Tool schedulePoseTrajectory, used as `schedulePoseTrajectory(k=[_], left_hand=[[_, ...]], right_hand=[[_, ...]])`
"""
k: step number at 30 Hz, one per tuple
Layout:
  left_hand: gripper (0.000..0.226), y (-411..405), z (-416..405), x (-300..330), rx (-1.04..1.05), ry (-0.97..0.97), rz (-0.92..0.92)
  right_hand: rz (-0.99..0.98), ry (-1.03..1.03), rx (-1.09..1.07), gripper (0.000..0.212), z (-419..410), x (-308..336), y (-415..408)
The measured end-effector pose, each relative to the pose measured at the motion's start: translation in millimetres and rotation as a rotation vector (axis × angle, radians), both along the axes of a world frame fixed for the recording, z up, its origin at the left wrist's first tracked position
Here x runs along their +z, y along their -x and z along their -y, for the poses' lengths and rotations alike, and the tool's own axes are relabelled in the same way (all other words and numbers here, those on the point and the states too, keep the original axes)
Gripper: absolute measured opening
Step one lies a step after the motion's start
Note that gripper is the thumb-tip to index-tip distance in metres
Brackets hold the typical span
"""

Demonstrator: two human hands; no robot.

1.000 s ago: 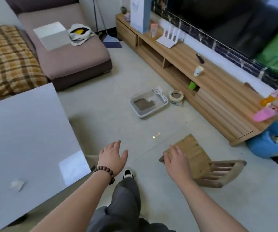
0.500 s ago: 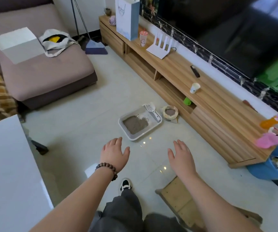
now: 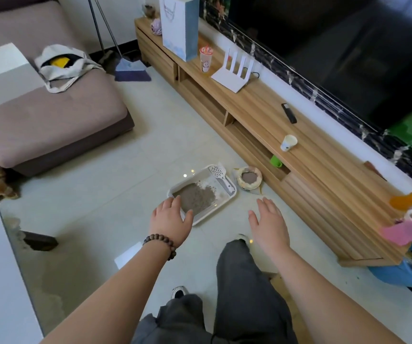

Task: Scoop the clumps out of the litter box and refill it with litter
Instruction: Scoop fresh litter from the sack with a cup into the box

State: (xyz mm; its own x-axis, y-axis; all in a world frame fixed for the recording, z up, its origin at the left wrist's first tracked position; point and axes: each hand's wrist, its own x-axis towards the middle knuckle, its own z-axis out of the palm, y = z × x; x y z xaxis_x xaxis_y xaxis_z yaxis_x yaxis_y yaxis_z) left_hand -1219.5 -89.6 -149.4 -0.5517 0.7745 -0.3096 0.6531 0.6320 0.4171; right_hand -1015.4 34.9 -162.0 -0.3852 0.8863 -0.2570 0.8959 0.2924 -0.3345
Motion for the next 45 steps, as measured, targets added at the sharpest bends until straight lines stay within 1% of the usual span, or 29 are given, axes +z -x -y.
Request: schedulePoseTrajectory(k=[7,11,15,19,23,26,29,35,39,42,45], left_hand=[[0.054,-1,-84,-20,0.128,0.019,-0.019],[0.056,-21,-151,-36,0.221,0.057,0.001],[0.058,-42,-211,-44,0.317,0.071,-0.002],[0.059,-57,-252,-54,0.327,0.079,-0.014],[0.061,-59,-272,-80,0.313,0.107,-0.031],[0.063,-52,-282,-122,0.287,0.124,-0.05],[0.063,-46,-291,-176,0.251,0.138,-0.067],[0.064,-29,-316,-336,0.216,0.144,-0.104],[0.065,-17,-326,-427,0.208,0.118,-0.161],[0.066,-12,-331,-474,0.19,0.107,-0.187],[0.067,-10,-337,-499,0.19,0.076,-0.202]], right_hand=[[-0.046,0.006,0.127,0.052,-107,-23,16],[-0.066,0.033,0.201,0.05,-186,-36,3],[-0.025,0.046,0.269,0.05,-260,-45,-16],[-0.014,0.047,0.298,0.047,-312,-62,-28],[-0.013,0.054,0.309,0.049,-339,-92,-30],[-0.022,0.06,0.299,0.049,-350,-136,-28],[-0.039,0.066,0.298,0.049,-357,-193,-23],[-0.086,0.027,0.281,0.049,-385,-357,-6],[-0.124,-0.03,0.272,0.047,-403,-453,2],[-0.125,-0.062,0.266,0.047,-411,-500,4],[-0.141,-0.092,0.27,0.048,-419,-522,4]])
